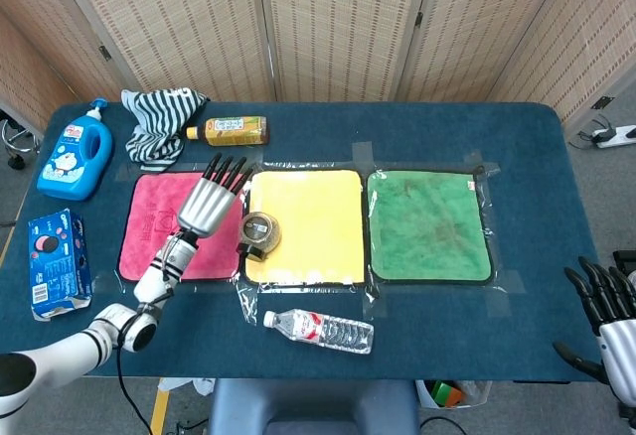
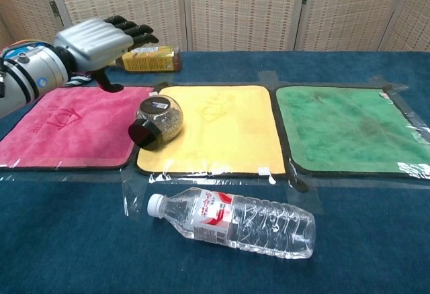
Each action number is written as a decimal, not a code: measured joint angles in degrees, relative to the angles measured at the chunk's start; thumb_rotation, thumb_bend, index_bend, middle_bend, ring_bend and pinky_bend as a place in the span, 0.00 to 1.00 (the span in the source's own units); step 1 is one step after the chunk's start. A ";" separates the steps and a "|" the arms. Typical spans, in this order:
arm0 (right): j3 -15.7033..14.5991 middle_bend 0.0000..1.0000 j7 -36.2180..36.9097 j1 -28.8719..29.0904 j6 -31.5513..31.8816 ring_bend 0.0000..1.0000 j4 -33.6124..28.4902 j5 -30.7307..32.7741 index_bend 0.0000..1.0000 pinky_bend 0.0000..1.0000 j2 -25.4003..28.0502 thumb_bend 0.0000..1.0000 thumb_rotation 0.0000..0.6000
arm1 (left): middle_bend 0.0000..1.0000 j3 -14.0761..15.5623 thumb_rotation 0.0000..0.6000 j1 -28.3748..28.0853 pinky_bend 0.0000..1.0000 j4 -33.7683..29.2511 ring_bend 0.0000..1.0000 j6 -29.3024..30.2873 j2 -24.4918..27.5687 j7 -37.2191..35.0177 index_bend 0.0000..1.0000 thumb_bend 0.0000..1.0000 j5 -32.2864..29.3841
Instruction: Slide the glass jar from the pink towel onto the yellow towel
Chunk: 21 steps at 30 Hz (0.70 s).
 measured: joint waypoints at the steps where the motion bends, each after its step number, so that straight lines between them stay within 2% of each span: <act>1: 0.00 0.00 0.05 0.02 0.04 0.01 0.04 -0.05 0.00 0.00 -0.01 0.16 1.00 | 0.00 0.48 1.00 0.41 0.00 -0.67 0.00 0.16 0.48 0.21 0.02 0.30 0.11; 8: -0.10 0.00 0.60 0.03 -0.02 0.01 0.49 0.06 0.00 0.00 -0.08 0.16 1.00 | 0.00 3.68 1.00 2.14 0.00 -3.16 0.00 0.94 1.25 0.34 0.01 0.30 2.31; 21: -0.25 0.00 1.02 -0.65 0.77 0.01 0.77 0.49 0.00 0.00 0.04 0.16 1.00 | 0.00 2.43 1.00 -0.33 0.00 -1.14 0.00 -2.49 -3.35 3.16 0.00 0.30 0.31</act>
